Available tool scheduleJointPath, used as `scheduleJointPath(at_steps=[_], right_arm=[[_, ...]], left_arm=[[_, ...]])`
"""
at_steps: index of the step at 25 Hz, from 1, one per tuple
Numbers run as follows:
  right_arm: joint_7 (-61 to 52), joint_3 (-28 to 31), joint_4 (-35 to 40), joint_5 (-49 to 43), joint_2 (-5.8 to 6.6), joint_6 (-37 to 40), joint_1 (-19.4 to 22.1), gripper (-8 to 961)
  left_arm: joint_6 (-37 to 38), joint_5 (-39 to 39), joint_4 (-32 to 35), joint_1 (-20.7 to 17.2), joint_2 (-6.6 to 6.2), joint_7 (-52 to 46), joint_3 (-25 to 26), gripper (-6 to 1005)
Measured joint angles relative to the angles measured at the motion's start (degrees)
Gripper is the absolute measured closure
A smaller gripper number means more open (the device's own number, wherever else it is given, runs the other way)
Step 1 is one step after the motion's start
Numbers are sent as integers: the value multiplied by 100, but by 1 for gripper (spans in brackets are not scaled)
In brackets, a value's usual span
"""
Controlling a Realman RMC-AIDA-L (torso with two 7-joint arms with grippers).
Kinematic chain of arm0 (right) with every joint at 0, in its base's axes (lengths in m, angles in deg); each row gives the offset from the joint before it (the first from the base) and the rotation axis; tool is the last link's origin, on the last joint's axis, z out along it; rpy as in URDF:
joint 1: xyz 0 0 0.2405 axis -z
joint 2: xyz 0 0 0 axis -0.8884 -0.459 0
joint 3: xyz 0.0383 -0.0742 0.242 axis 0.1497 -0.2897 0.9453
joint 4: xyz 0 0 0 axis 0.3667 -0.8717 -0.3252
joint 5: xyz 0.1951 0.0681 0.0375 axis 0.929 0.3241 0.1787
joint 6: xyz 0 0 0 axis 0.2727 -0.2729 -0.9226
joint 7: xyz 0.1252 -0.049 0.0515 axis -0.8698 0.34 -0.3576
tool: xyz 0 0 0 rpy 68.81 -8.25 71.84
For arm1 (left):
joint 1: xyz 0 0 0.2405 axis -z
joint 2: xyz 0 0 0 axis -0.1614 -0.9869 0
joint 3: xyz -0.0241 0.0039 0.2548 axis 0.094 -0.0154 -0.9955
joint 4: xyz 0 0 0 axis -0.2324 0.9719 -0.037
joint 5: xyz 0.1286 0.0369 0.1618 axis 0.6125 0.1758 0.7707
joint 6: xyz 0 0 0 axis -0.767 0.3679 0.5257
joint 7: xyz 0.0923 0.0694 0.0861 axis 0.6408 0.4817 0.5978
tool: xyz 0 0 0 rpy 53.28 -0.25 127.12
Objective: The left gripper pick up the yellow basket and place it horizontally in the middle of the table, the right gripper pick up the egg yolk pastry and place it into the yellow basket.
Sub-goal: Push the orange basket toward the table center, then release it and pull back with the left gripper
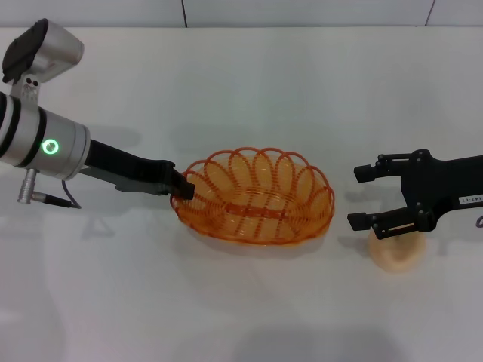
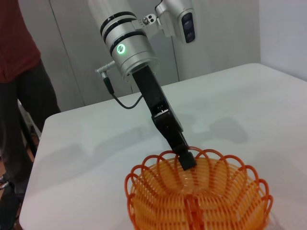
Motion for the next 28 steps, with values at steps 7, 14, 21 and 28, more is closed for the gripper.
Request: scheduleJointPath(at_steps=[7,14,21,28], right_arm=[[0,0,0,0,0,-2,3,128],[0,0,0,0,-9,8,8,129],[0,-3,0,0,-9,12,31,129],[0,-15,-3,0,-14,21,36,129]], left_arm=[[-36,10,-8,-18,4,-12,0,877],[-52,12,-94,-31,13,-4,0,866],[-55,13,-146,-28,7,-1,0,855],[-51,-10,-146,-29,6,-1,0,845]])
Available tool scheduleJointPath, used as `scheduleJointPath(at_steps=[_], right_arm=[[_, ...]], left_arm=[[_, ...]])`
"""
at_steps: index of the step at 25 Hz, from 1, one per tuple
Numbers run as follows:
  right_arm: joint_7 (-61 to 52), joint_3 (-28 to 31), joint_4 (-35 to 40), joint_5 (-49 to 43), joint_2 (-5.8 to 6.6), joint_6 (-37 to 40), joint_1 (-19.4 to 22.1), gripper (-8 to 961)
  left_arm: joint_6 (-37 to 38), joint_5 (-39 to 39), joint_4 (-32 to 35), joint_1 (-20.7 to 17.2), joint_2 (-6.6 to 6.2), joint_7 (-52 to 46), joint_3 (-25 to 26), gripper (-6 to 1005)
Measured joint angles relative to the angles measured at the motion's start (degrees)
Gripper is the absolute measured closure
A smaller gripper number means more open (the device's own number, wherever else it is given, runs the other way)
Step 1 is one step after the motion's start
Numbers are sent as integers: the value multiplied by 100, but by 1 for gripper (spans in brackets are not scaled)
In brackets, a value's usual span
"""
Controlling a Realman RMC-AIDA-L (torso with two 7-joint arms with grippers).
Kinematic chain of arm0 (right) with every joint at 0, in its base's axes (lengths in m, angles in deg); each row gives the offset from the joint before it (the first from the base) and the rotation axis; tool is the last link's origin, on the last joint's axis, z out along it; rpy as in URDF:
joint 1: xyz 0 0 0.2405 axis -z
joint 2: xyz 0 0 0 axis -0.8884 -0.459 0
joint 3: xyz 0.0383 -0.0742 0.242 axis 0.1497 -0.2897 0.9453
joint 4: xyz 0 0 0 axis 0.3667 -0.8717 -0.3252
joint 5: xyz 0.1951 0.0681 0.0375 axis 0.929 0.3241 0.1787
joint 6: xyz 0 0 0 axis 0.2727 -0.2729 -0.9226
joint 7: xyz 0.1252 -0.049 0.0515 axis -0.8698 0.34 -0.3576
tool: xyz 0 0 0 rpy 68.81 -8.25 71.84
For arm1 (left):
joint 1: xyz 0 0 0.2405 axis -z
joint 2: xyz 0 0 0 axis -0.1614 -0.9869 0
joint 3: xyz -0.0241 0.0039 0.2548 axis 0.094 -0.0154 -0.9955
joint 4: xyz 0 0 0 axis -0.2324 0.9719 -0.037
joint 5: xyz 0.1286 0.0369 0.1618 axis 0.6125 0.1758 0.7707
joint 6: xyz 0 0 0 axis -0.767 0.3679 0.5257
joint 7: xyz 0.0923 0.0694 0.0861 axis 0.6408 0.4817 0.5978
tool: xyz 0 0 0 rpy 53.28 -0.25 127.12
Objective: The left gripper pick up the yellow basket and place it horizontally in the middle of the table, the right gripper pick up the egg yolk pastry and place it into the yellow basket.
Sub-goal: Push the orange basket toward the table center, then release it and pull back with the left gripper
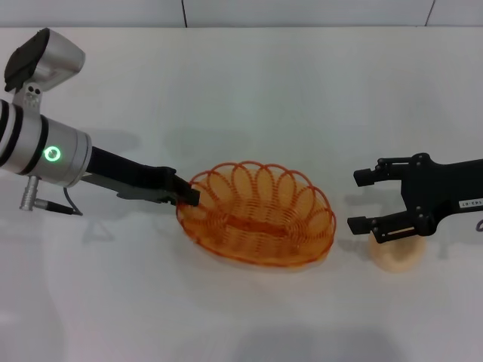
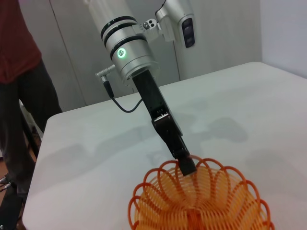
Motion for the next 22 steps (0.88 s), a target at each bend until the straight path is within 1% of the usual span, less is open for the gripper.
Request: scheduleJointPath(at_steps=[3,9,14,19,22], right_arm=[[0,-2,-2,0,-2,1,7,129],[0,-2,-6,4,1,1,17,130],[0,-2,-6,8,3,-5,18,130],[0,1,-6,27,12,-8,56,130],[0,-2,-6,84,19,-7,79,130]], left_arm=[[1,-18,10,0,13,9,0,840],[2,-50,112,-7,34,122,31,685],[56,-269,312,-118,37,160,35,449],[94,-371,745,-353,26,129,108,214],[136,-614,1106,-545,-32,178,342,160]])
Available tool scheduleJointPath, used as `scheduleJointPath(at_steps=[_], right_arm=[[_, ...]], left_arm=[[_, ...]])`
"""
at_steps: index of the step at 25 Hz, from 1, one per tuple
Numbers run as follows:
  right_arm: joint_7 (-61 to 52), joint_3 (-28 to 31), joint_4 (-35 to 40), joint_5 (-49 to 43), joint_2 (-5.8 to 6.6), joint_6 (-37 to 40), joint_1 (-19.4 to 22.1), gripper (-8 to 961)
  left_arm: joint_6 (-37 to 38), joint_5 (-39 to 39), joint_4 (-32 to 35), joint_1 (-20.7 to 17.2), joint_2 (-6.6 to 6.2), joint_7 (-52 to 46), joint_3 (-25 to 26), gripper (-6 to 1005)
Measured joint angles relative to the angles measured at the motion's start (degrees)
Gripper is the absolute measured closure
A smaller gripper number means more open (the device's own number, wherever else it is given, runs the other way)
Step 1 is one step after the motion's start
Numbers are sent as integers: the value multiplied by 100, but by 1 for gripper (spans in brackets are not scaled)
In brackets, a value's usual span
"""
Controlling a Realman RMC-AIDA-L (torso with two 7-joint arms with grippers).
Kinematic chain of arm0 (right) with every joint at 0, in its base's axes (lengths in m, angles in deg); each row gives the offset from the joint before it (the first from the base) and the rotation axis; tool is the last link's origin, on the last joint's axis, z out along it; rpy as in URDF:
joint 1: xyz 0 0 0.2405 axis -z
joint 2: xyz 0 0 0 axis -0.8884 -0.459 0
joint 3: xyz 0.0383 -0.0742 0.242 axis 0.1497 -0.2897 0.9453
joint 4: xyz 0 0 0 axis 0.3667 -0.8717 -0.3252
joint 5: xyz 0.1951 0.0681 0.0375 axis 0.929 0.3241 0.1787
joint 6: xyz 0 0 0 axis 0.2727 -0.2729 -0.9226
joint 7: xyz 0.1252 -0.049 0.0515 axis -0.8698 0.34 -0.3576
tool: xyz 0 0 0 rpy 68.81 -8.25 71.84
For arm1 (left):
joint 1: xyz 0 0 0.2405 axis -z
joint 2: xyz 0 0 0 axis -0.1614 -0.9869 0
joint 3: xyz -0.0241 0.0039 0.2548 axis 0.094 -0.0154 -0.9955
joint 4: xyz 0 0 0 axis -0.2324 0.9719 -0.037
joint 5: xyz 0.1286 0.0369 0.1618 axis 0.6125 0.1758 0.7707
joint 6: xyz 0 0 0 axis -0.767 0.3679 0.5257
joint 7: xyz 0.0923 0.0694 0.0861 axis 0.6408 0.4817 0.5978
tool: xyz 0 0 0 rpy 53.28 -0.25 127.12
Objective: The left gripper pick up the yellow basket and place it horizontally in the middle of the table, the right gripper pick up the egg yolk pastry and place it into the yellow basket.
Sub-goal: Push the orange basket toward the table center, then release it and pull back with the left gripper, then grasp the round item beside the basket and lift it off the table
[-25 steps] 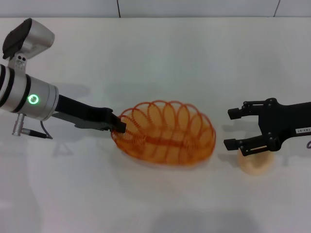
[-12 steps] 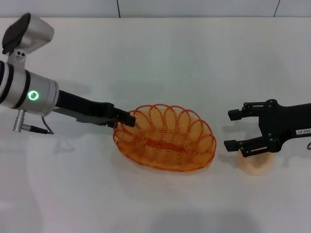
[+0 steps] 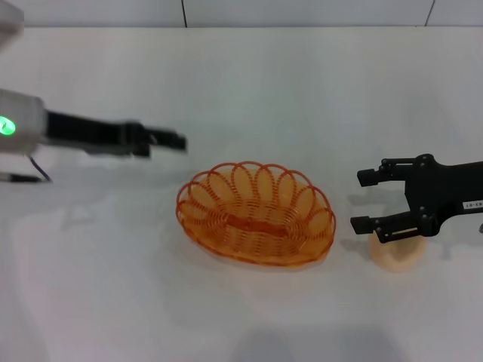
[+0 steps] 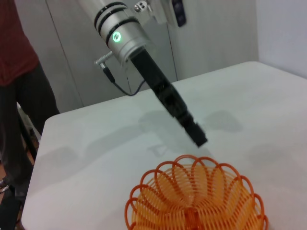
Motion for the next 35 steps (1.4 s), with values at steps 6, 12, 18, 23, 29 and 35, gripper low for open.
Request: scheduleJointPath(at_steps=[6,12,18,23,29,35], right_arm=[[0,0,0,18,4,5,23,131],[-14,10,18,22,4,7,44,131],[-35,43,62,75,12,9,44,131],[-56,63,81,148,19,-1,8,131],[-302,65,295,154,31,-55,15,132],[-654,62,593,143,33,-59,58,132]], left_arm=[[118,-1979,686,-706,-149,941,697,108],[181,-3983,717,-1342,-108,2193,1008,110],[475,-4621,732,-1569,6,3184,1023,107],[687,-4369,766,-1532,-25,3471,985,108],[854,-3301,1170,-1486,-159,3618,974,108],[1203,-2312,1313,-1436,-408,3854,869,108]])
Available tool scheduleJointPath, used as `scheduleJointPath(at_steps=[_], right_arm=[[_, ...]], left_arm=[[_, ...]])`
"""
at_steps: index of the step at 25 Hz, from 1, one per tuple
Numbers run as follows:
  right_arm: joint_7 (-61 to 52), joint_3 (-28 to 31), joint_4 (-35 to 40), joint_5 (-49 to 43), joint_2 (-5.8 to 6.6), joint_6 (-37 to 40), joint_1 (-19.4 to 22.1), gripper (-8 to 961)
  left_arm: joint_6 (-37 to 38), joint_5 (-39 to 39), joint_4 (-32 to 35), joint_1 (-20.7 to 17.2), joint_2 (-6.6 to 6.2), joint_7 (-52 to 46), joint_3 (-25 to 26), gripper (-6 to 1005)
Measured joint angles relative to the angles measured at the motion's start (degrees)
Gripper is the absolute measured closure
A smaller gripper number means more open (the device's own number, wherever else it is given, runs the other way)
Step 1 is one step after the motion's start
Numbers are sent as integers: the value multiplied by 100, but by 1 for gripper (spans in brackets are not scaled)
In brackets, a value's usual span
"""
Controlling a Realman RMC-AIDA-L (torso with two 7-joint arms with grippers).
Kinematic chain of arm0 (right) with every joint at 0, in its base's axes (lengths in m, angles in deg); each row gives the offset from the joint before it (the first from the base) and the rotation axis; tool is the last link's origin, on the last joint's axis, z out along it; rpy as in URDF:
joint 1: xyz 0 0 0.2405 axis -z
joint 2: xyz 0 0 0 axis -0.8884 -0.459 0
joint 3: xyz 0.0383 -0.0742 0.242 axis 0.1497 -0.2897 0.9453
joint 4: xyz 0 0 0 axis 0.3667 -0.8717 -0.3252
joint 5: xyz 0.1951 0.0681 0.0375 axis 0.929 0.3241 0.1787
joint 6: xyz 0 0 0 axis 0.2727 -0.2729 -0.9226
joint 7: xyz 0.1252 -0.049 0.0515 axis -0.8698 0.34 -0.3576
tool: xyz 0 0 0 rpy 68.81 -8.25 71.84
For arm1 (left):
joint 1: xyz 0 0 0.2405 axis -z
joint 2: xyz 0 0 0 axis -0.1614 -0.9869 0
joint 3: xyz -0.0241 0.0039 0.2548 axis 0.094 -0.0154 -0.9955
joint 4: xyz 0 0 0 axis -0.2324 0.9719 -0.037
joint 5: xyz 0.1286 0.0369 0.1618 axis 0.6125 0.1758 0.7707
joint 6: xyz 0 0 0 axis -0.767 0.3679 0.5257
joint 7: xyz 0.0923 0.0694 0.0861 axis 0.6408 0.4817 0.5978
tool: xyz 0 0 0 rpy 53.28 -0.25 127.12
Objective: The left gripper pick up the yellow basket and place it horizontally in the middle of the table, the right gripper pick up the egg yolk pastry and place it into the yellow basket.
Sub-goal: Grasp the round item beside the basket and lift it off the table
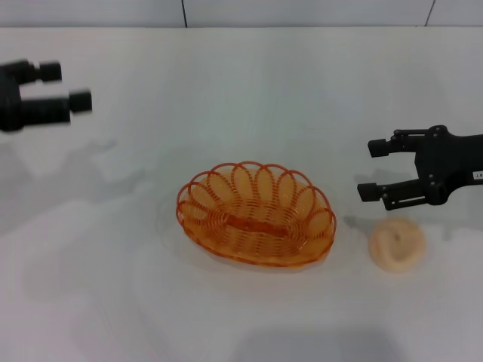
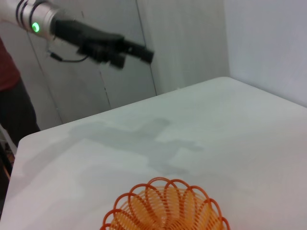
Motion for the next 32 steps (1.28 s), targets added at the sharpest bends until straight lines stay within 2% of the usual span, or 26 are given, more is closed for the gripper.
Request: scheduleJointPath(at_steps=[4,8,13,20,26,32], right_arm=[[-330,-1,174,-50,47,-1,2,132],[-727,-1,444,-204,145,43,10,132],[-1390,-1,938,-826,182,292,26,133],[-1812,-2,1355,-1382,163,520,29,133],[-2101,-89,1961,-1756,25,709,99,133],[-2627,-626,2485,-2031,2,742,168,134]], left_arm=[[227,601,-59,112,-65,223,-20,107],[484,1259,-109,249,-94,321,-26,107],[695,1379,-132,320,-113,334,-29,107],[767,1376,-133,339,-119,304,-22,107],[788,1352,-133,346,-103,278,-19,107],[805,1390,-133,373,-99,267,-25,107]])
